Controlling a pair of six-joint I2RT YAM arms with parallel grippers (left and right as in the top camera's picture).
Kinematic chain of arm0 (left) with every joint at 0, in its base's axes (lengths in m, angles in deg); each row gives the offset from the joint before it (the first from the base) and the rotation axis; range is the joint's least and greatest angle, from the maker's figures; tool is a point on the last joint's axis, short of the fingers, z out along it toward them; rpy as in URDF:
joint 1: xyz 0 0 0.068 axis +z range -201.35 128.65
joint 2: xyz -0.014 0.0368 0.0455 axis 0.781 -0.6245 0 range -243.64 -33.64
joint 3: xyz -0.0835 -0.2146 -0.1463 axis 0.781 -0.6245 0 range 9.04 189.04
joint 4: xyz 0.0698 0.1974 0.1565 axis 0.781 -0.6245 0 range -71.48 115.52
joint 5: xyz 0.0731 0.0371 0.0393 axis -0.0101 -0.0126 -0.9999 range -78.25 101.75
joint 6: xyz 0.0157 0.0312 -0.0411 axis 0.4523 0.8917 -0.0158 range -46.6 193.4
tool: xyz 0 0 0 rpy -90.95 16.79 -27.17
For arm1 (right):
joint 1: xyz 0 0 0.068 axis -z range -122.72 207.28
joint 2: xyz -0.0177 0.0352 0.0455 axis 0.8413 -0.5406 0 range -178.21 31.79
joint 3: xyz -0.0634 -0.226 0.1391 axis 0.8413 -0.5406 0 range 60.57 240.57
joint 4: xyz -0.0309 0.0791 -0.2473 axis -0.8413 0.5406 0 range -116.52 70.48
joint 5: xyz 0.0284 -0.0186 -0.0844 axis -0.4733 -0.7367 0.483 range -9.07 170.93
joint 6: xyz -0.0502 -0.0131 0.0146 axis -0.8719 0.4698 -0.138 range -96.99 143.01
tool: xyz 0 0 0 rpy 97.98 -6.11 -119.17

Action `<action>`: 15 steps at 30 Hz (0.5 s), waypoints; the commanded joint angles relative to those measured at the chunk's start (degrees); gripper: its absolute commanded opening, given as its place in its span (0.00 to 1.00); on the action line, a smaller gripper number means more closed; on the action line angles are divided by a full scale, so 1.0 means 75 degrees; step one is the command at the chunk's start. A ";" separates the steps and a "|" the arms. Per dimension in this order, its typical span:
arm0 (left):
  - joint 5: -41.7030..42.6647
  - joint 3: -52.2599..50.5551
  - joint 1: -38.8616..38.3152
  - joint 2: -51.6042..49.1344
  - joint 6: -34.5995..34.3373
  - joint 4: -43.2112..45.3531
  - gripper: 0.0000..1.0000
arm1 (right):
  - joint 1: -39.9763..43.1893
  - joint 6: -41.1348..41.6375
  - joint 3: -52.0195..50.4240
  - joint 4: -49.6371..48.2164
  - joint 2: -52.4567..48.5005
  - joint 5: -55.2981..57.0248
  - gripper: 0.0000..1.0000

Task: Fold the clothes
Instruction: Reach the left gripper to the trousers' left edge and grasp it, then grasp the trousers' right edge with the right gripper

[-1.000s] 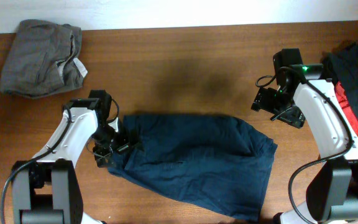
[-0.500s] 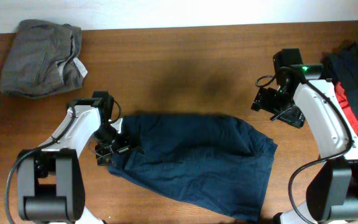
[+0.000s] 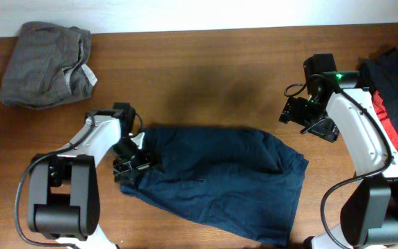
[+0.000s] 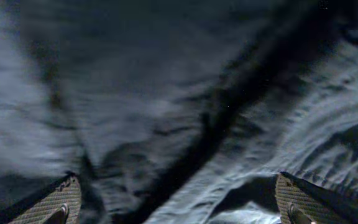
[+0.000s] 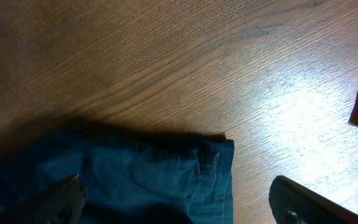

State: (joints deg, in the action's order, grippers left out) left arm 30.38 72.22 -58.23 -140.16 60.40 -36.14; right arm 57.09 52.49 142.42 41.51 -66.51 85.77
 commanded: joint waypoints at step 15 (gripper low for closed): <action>0.0079 0.0099 -0.0498 -0.0070 0.0149 0.0117 0.17 | 0.0044 -0.0035 0.0029 0.0446 0.0082 0.0172 0.99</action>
State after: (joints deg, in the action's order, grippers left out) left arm 30.36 72.22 -61.90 -140.16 60.60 -35.80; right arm 57.09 52.47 142.42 43.78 -66.51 85.80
